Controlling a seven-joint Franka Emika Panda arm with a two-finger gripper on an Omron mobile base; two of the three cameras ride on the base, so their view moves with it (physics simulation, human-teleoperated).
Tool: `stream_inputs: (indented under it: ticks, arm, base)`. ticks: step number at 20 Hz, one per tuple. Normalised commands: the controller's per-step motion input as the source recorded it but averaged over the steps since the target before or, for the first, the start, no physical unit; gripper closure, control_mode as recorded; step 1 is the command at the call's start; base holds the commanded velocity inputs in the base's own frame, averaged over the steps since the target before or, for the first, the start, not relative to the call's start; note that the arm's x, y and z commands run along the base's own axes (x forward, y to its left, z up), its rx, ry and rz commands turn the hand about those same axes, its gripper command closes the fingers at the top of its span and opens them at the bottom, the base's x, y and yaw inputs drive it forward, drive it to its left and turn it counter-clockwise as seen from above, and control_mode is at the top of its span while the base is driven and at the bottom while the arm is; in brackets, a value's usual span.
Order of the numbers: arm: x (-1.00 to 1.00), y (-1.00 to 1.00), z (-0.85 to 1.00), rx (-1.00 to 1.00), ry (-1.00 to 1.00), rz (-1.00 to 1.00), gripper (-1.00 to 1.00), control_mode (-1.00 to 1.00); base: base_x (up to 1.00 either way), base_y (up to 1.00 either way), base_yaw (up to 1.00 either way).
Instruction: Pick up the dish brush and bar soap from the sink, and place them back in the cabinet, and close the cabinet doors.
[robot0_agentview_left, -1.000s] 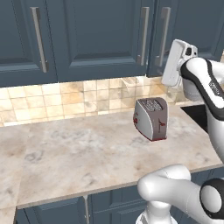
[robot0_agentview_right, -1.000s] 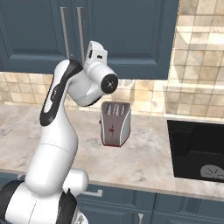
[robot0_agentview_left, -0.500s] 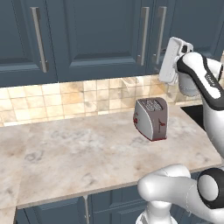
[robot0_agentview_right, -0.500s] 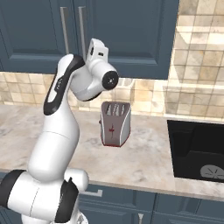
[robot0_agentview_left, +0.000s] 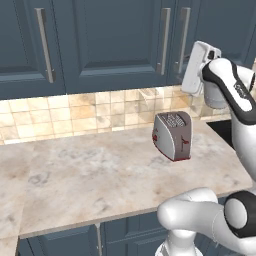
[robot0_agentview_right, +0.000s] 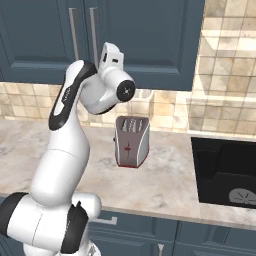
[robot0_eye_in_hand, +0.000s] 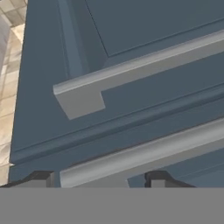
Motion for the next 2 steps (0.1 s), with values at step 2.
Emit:
stream_inputs:
  ticks: [2]
  arm:
    - [0.0,0.03,0.0,0.0,0.0,0.0,-1.0,-1.0]
  base:
    - [0.0,0.0,0.0]
